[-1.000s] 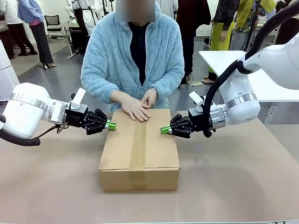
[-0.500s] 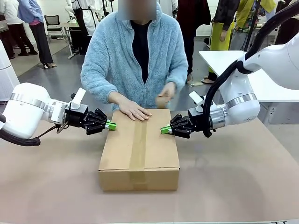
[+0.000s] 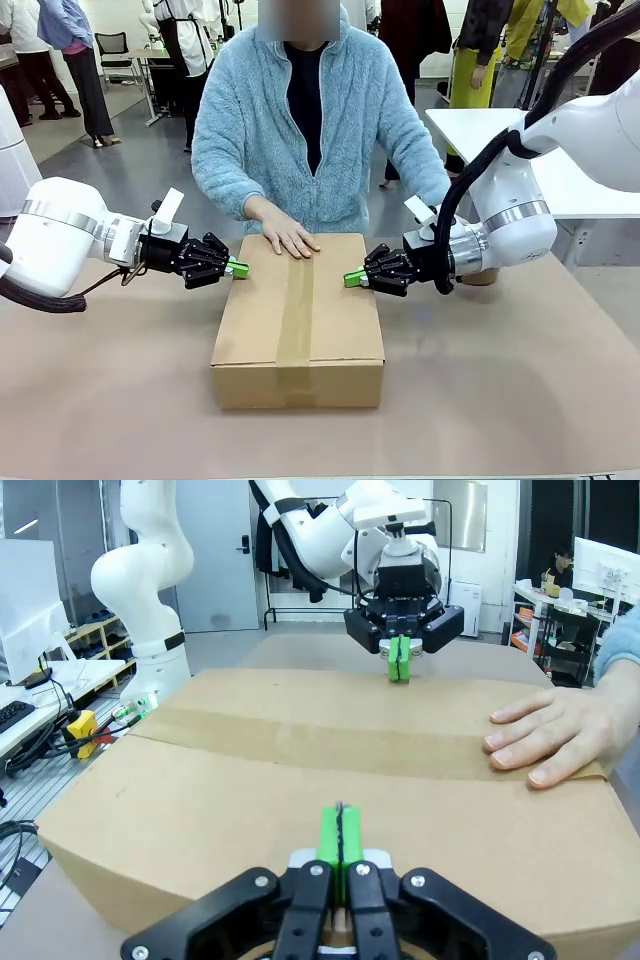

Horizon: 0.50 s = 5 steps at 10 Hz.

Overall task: Wrap the clocks to prevent damage.
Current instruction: After the human seals the box with tape, release both hands from the side flaps of the Package Box.

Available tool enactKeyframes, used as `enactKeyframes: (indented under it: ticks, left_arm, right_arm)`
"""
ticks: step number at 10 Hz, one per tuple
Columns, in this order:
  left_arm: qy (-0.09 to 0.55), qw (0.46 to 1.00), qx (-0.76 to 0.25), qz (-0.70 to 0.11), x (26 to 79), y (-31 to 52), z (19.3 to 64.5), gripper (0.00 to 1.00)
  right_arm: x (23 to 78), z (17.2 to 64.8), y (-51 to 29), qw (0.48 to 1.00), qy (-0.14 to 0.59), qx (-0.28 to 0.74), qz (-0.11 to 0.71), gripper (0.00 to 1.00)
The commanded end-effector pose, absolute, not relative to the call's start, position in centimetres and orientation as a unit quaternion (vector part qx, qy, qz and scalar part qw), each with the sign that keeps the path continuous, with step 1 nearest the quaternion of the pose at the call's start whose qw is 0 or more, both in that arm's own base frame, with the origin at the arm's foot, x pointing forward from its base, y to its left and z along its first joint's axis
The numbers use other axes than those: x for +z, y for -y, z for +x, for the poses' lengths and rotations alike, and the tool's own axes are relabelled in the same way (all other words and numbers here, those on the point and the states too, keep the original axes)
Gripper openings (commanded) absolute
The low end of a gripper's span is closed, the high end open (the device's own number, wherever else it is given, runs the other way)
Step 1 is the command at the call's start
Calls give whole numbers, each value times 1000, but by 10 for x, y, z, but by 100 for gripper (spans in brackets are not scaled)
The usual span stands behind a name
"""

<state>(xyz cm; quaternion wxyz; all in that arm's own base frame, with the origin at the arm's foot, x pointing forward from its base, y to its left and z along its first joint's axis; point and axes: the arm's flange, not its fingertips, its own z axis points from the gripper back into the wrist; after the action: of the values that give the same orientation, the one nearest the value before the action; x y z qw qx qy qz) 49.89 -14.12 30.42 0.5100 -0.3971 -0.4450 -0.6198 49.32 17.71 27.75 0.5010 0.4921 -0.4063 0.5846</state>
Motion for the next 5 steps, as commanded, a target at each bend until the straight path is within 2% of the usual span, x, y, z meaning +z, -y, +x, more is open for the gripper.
enactKeyframes:
  ticks: [1,5]
  left_arm:
    - [444,514,-621,-391,303,143,500,1]
    - [444,514,-621,-391,303,143,500,1]
  right_arm:
    - [274,493,-178,506,404,585,488,1]
    - [274,493,-178,506,404,585,488,1]
